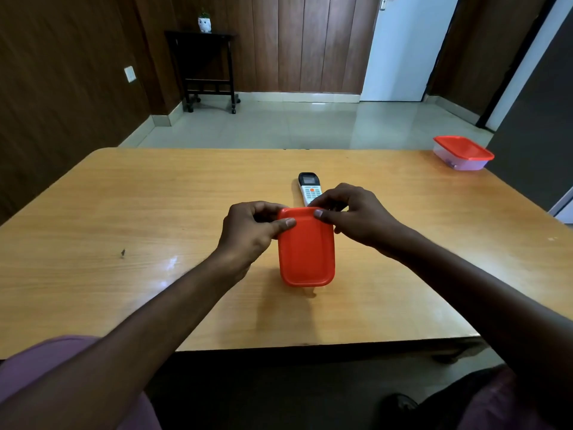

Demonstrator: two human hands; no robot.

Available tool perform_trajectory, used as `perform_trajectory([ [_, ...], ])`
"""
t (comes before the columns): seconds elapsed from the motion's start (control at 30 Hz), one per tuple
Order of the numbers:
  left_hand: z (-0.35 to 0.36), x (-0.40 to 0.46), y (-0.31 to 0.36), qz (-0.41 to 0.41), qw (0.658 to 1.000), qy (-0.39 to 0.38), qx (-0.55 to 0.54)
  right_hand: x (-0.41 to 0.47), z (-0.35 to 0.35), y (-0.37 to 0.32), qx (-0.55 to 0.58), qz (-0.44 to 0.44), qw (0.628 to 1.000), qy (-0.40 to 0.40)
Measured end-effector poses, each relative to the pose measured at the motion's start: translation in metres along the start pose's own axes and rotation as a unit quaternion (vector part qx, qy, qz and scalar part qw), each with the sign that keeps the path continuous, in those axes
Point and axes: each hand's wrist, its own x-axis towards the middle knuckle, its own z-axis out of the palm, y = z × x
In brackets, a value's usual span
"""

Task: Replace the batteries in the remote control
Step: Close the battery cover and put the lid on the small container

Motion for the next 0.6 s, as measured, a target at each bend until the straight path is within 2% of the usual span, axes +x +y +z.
perform_trajectory([
  [0.13, 0.003, 0.0, 0.005, 0.008, 1.0, 0.001, 0.022, 0.002, -0.002, 0.001, -0.001, -0.012, 1.0, -0.003],
  [0.27, 0.007, 0.0, 0.002, -0.006, 1.0, 0.008, 0.004, 0.004, -0.002, 0.002, 0.01, 0.021, 1.0, -0.001],
  [0.37, 0.006, -0.001, -0.003, -0.04, 0.999, 0.009, -0.035, 0.004, 0.004, 0.009, 0.066, 0.076, 0.995, 0.005],
  [0.5, -0.001, -0.002, -0.003, -0.105, 0.994, -0.025, -0.029, 0.007, 0.004, 0.017, 0.156, 0.13, 0.978, 0.039],
  [0.6, -0.003, -0.004, 0.001, -0.143, 0.988, -0.016, -0.048, 0.009, -0.006, 0.018, 0.243, 0.169, 0.955, -0.009],
])
